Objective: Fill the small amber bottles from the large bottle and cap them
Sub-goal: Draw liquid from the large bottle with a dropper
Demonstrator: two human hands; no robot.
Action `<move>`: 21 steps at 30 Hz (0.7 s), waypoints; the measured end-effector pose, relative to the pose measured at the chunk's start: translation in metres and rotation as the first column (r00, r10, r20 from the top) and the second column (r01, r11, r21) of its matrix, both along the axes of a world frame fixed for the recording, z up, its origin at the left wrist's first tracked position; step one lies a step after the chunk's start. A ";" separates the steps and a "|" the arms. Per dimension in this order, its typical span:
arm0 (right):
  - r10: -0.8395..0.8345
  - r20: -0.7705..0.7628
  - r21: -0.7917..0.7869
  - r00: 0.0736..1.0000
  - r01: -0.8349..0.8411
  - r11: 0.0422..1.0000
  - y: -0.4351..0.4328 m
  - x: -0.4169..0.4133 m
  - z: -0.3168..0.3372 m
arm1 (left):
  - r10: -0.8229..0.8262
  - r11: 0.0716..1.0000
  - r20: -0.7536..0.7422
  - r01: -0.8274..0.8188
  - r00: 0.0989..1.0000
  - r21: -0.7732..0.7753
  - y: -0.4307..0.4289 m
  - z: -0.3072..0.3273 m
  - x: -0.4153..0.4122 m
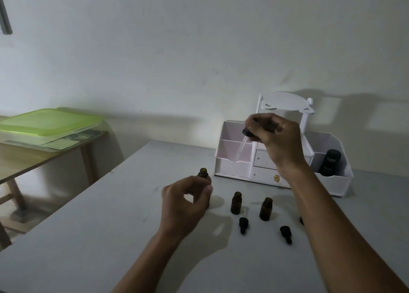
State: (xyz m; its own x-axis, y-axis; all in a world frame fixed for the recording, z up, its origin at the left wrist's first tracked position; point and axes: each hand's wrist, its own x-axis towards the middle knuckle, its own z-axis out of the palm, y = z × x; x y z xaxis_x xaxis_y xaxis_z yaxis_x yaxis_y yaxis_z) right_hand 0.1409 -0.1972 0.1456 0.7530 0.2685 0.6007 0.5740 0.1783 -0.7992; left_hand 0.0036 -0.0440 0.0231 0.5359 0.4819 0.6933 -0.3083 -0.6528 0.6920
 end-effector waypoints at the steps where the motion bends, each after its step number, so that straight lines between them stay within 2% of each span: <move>1: 0.010 -0.012 -0.016 1.000 -0.011 1.000 -0.002 0.003 -0.005 | -0.058 0.998 -0.050 0.056 0.997 -0.035 -0.009 0.001 0.002; 4: 0.042 -0.051 -0.074 0.998 -0.046 0.996 -0.008 0.010 -0.018 | -0.174 0.977 -0.244 0.137 0.954 -0.161 -0.030 -0.004 0.017; 8: 0.051 -0.081 -0.143 0.995 -0.063 0.988 -0.013 0.020 -0.029 | -0.188 0.978 -0.416 0.129 0.890 -0.166 -0.038 -0.019 0.039; 13: 0.053 -0.116 -0.187 0.992 -0.074 0.980 -0.012 0.028 -0.041 | -0.197 0.976 -0.465 0.128 0.863 -0.176 -0.039 -0.026 0.050; 21: 0.005 -0.066 -0.285 0.998 -0.024 0.958 -0.008 0.032 -0.052 | -0.173 0.981 -0.477 0.106 0.862 -0.164 -0.043 -0.035 0.054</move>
State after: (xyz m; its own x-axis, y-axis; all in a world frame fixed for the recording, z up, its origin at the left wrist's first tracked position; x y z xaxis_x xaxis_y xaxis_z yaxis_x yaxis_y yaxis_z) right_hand 0.1731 -0.2055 0.0933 0.7820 0.4332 0.4482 0.5191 -0.0545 -0.8530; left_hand 0.0579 -0.0866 -0.0123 0.8569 0.4427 0.2640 0.0081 -0.5237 0.8519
